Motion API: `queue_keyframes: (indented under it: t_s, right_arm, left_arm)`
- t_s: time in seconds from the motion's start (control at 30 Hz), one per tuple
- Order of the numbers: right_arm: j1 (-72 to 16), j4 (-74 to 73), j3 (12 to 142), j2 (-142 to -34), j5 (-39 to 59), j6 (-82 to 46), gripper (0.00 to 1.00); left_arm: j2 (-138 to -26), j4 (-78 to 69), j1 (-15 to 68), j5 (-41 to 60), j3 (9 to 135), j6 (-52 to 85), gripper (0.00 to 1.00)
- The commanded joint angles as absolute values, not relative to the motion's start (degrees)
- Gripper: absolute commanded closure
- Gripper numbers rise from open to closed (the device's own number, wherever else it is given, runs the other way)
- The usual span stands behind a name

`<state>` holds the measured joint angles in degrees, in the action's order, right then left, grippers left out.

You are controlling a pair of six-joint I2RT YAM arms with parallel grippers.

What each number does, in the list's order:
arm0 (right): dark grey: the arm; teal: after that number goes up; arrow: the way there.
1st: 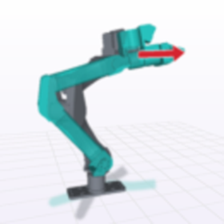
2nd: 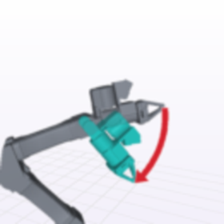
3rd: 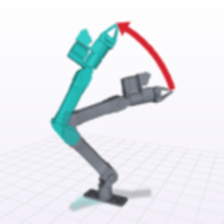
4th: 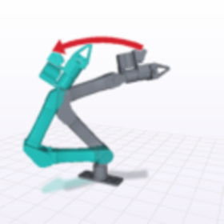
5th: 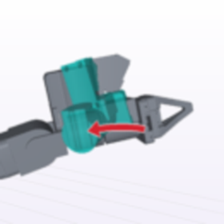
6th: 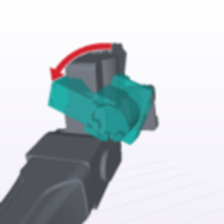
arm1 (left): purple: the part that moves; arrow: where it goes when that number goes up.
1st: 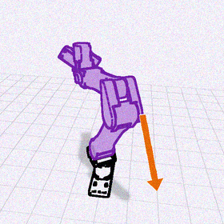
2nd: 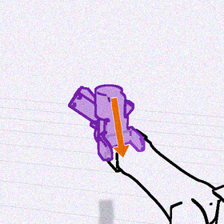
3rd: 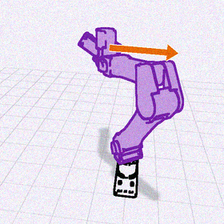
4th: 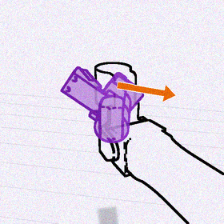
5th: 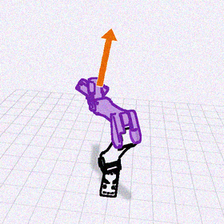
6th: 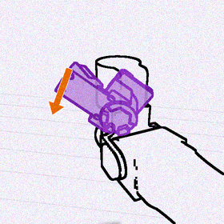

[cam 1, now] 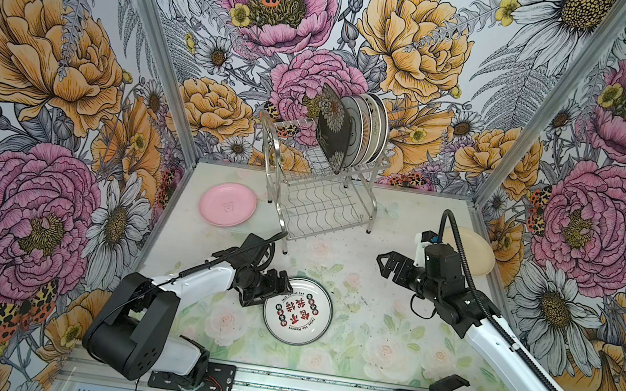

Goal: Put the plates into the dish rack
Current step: 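Drag the red-text white plate with the left gripper toward the right gripper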

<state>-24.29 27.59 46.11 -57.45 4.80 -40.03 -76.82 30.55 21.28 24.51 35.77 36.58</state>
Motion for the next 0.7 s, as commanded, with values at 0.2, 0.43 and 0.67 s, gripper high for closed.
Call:
queue_keyframes:
  t_s: [0.2, 0.43, 0.67]
  right_arm:
    - [-23.67, 27.27, 45.72, -57.99, 7.35, -38.96, 0.02]
    - [-23.28, 27.27, 46.62, -59.63, 9.32, -37.9, 0.02]
    - [-22.52, 27.16, 47.2, -60.54, 10.4, -37.24, 0.02]
  left_arm:
    - [-65.09, 28.72, 19.97, 24.56, 29.08, 38.19, 0.2]
    - [-64.59, 24.61, 20.59, 24.97, 25.11, 39.8, 0.34]
    - [-64.08, 20.86, 20.97, 25.49, 22.82, 40.43, 0.46]
